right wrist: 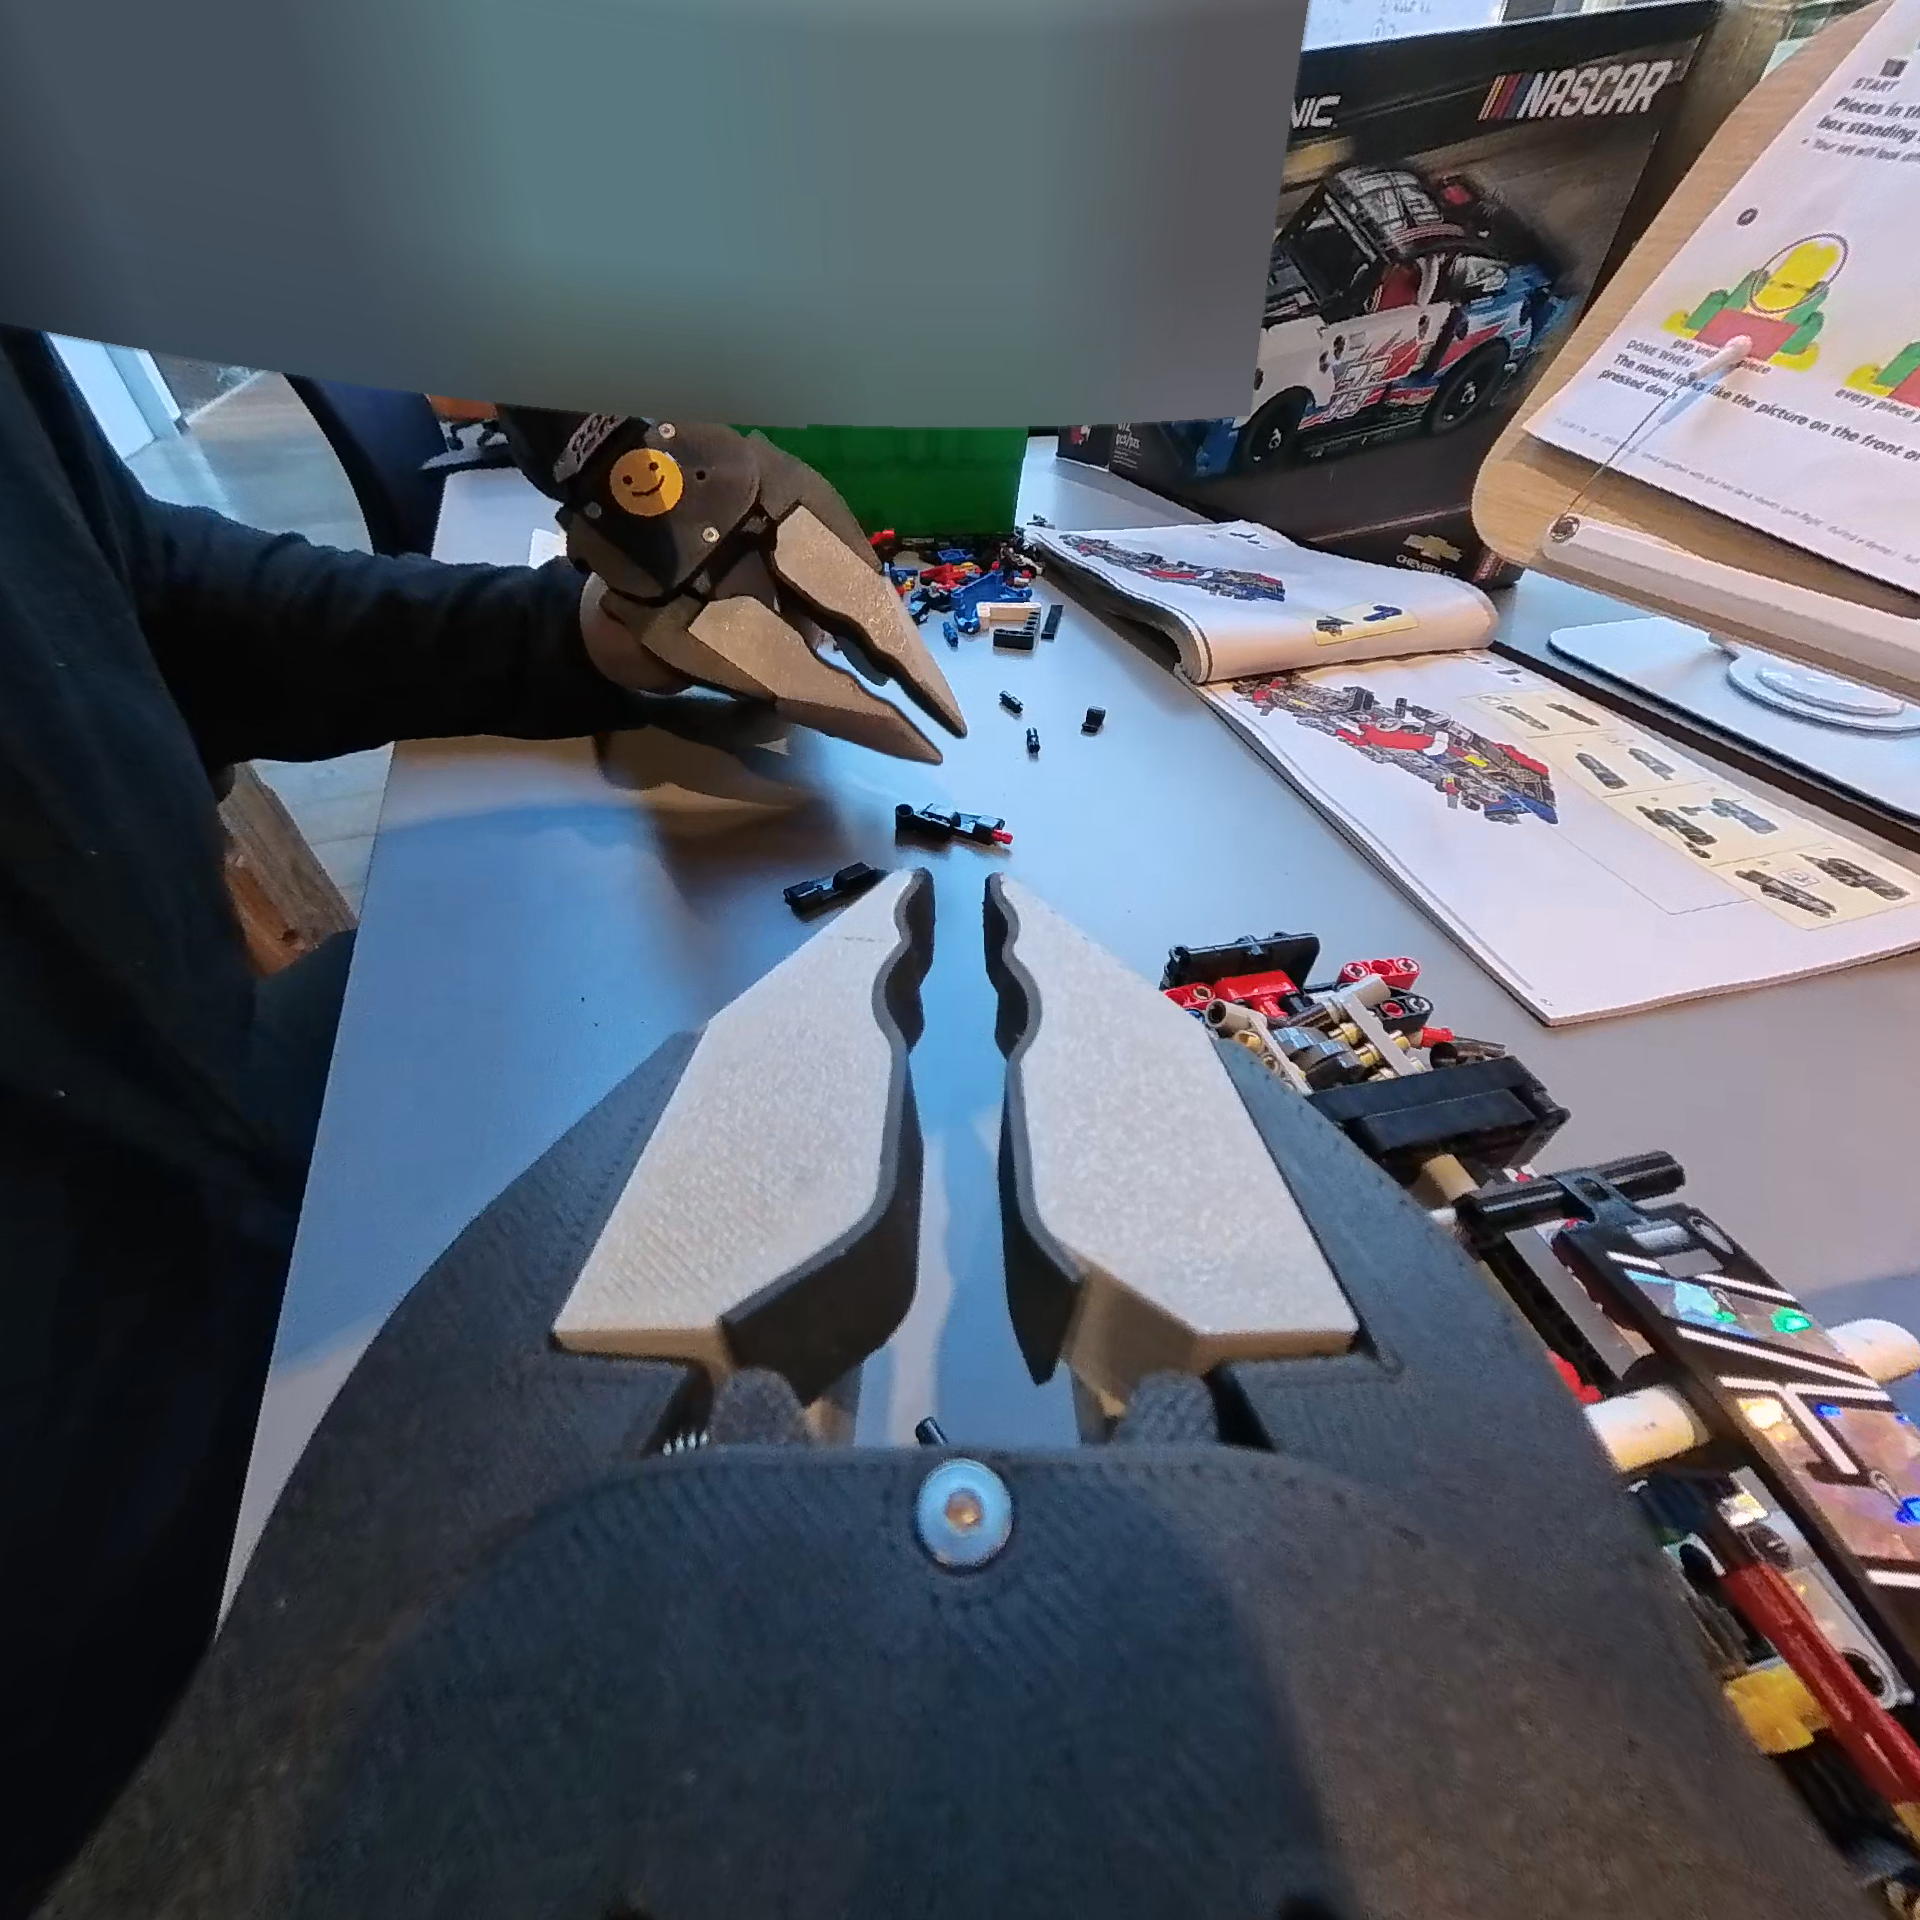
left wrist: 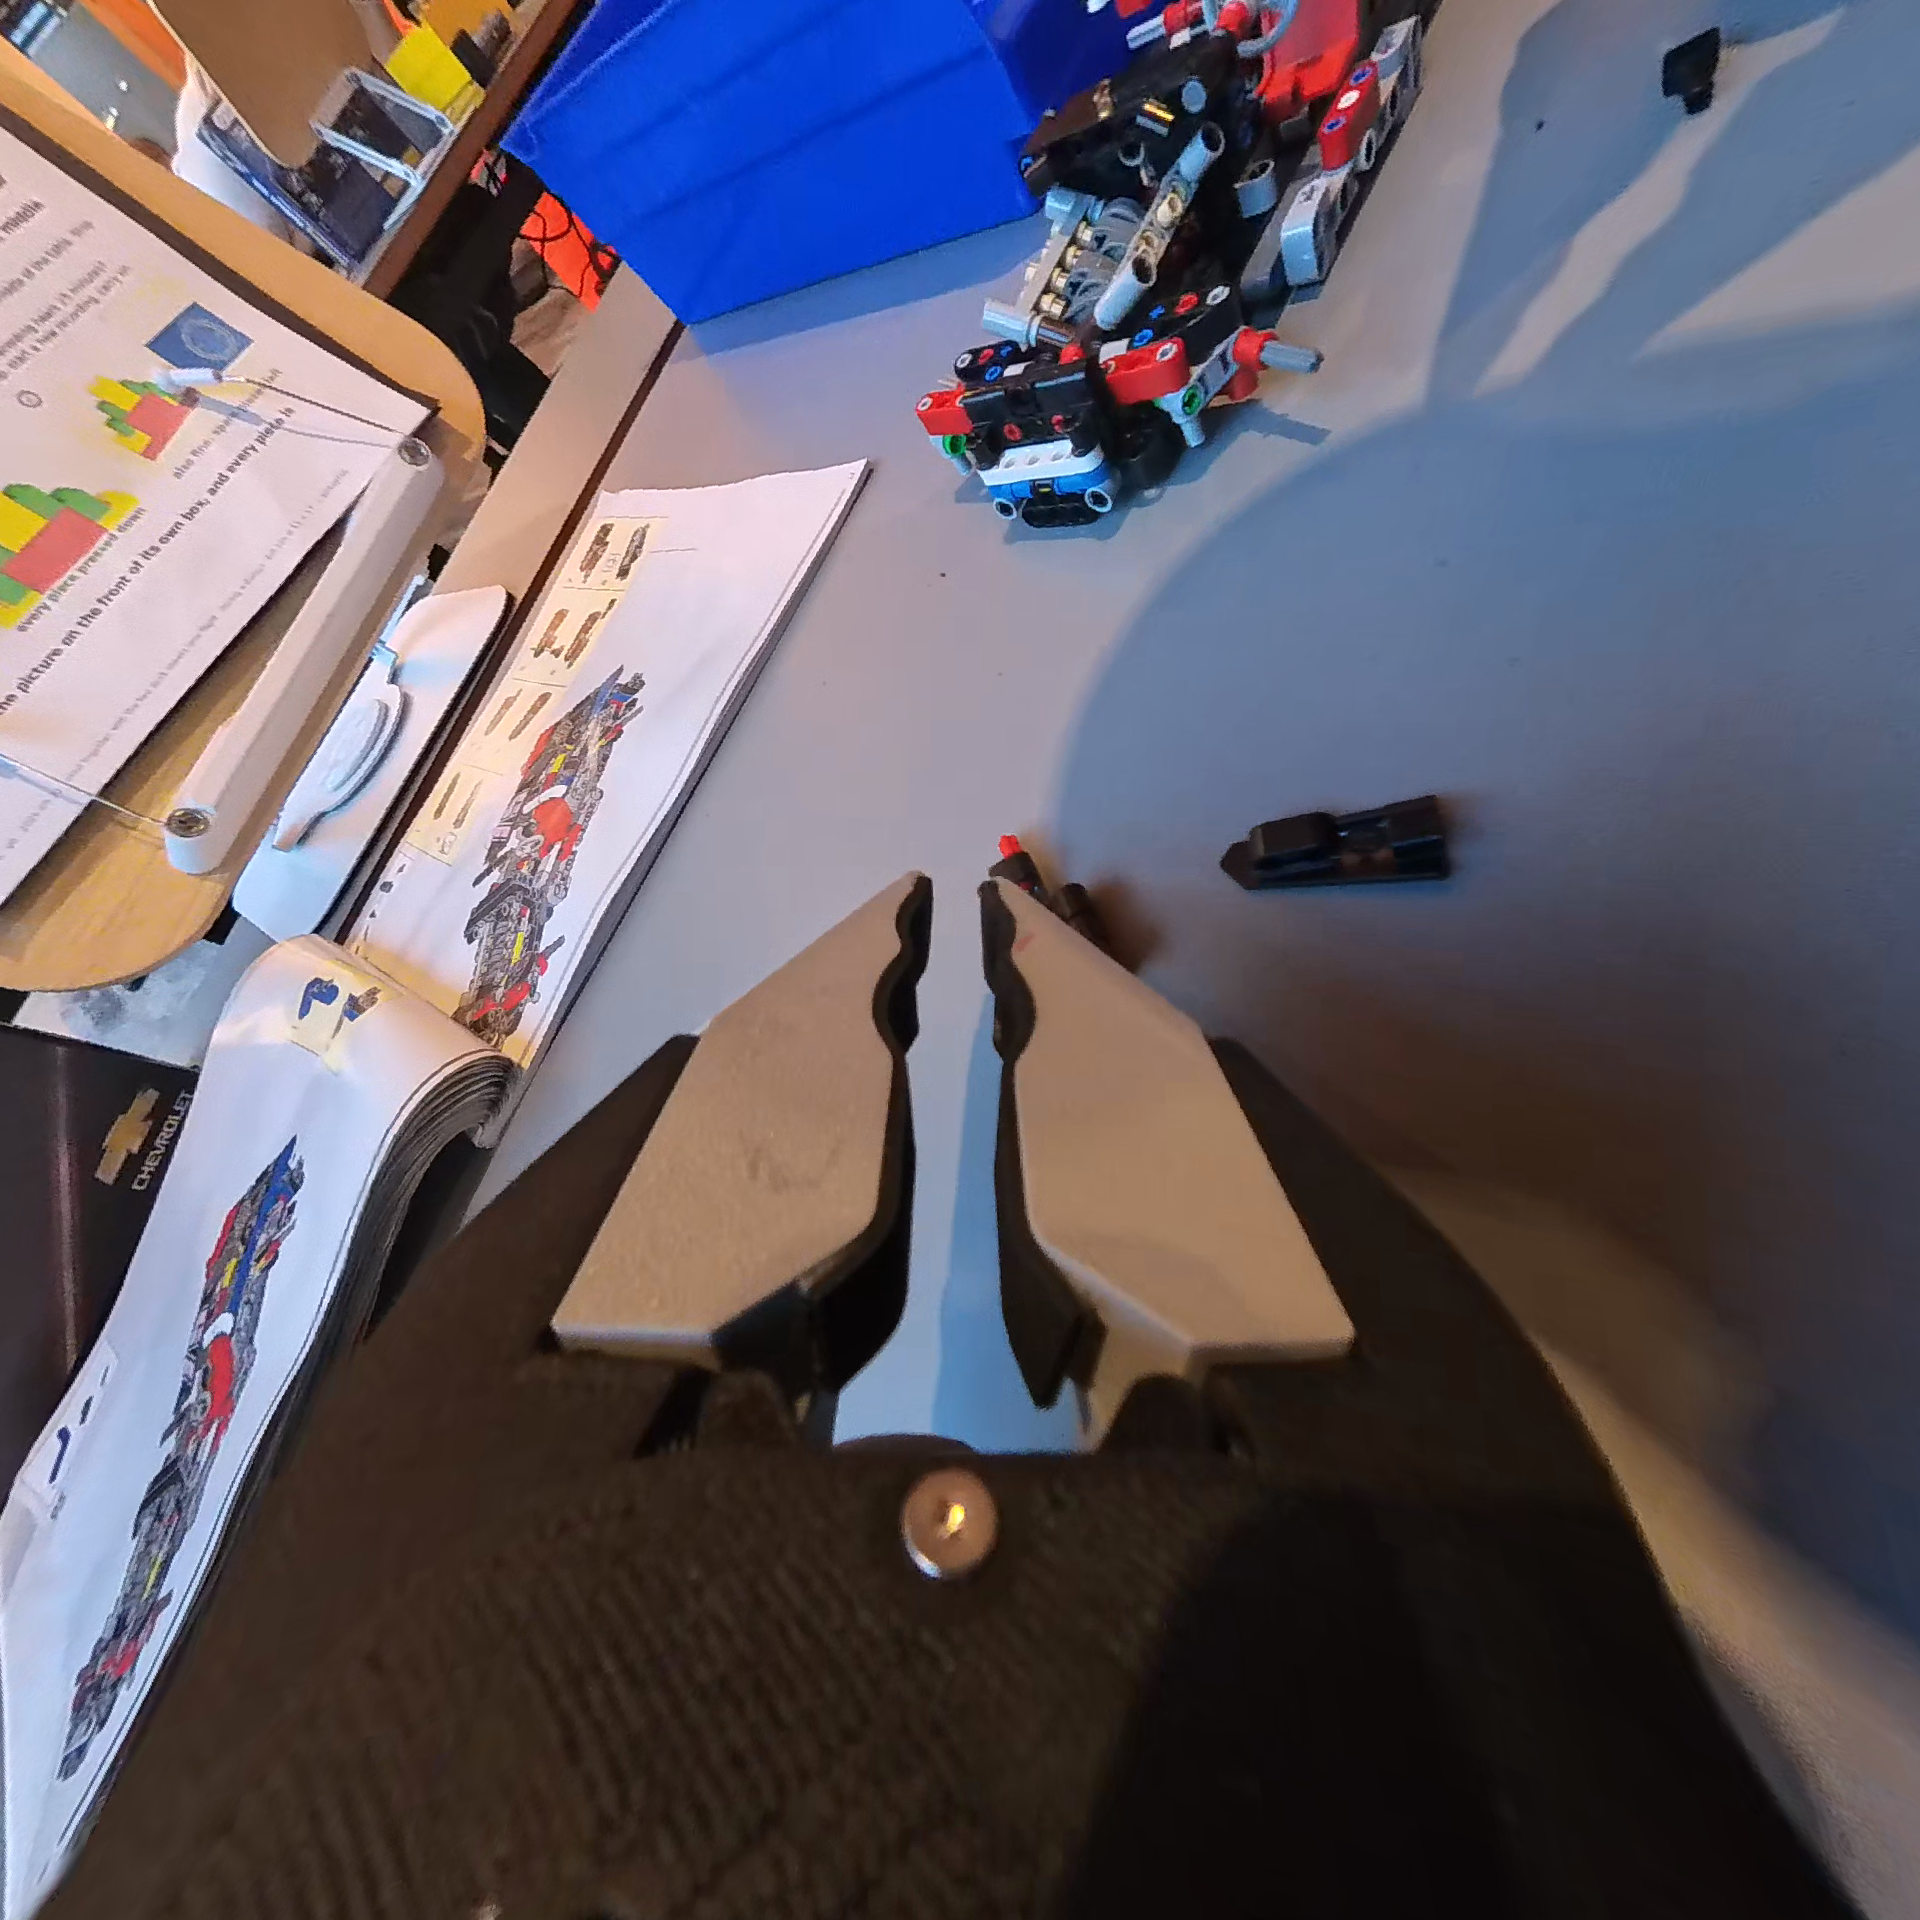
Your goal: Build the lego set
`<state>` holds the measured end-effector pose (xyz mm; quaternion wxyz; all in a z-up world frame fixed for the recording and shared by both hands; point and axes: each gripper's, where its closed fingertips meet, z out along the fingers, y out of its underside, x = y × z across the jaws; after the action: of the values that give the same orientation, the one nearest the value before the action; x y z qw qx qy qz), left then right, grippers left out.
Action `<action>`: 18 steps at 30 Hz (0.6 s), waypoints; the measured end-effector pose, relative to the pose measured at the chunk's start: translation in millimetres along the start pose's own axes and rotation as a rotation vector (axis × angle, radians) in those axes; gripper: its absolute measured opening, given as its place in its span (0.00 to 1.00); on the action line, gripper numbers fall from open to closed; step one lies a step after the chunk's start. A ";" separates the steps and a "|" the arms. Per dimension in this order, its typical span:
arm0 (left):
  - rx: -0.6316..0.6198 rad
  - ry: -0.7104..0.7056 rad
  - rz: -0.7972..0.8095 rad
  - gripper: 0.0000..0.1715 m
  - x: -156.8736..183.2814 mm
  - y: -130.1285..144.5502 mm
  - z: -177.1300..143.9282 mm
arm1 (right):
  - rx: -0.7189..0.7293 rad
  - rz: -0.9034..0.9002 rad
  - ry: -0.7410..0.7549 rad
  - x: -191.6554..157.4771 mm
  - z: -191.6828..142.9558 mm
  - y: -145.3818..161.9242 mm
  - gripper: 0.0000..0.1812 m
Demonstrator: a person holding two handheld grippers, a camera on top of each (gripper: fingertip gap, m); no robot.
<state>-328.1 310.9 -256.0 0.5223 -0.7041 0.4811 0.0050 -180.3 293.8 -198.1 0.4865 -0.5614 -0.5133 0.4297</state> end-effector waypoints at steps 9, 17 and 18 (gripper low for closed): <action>-0.015 -0.036 -0.045 0.04 -8.5 2.3 0.6 | -0.011 -0.016 0.008 -0.2 0.7 1.4 0.03; -0.129 0.019 -0.270 0.14 3.2 6.9 5.1 | -0.007 -0.045 0.031 0.1 -0.9 -0.2 0.03; -0.146 0.037 -0.272 0.15 8.1 7.3 6.7 | -0.005 -0.047 0.032 -0.1 -1.2 -0.8 0.03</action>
<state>-325.5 310.5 -268.5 0.4566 -0.7988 0.3894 -0.0438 -179.3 293.6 -197.1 0.5031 -0.5572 -0.5196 0.4080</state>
